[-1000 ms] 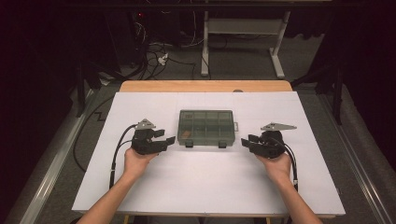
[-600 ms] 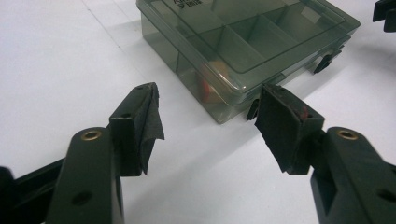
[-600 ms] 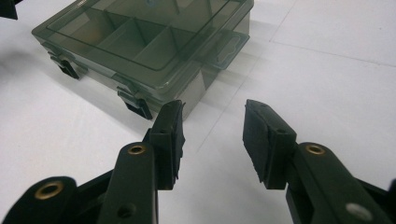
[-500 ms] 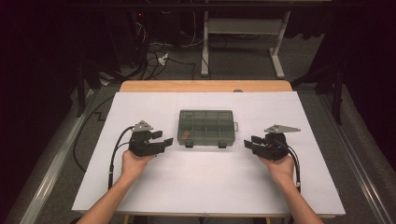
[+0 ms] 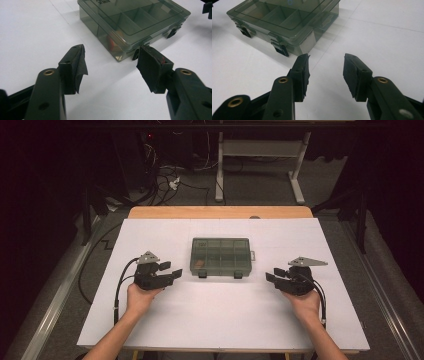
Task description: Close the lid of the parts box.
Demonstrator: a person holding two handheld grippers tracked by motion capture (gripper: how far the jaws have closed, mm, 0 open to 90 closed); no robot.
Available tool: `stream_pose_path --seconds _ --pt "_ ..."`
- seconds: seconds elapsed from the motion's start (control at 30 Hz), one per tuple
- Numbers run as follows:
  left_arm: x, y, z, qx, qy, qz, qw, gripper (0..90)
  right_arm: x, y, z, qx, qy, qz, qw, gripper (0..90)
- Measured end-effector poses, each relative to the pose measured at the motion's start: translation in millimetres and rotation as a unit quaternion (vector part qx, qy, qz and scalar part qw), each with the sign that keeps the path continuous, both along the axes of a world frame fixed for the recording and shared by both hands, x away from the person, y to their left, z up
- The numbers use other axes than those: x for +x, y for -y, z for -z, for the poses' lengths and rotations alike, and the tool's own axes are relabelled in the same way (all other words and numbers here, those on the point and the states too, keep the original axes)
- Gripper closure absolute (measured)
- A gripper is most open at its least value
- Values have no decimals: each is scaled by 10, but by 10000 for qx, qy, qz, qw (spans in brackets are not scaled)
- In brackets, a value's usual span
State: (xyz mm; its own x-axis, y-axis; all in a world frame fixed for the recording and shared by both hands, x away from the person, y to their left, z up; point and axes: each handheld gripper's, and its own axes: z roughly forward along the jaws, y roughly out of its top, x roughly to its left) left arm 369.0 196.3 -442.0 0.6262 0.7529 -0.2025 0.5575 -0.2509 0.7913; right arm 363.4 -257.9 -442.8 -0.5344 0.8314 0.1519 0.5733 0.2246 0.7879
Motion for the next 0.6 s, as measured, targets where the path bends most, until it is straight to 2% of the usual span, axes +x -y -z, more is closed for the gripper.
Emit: stream_pose_path --seconds 0.37,0.6 --pt "-79 -77 -8 -55 24 -66 10000 400 -65 30 2 -14 63 -13 10000 547" --pt "-166 -128 -20 -116 141 -101 9998 400 -120 70 27 -26 81 -1 10000 540"
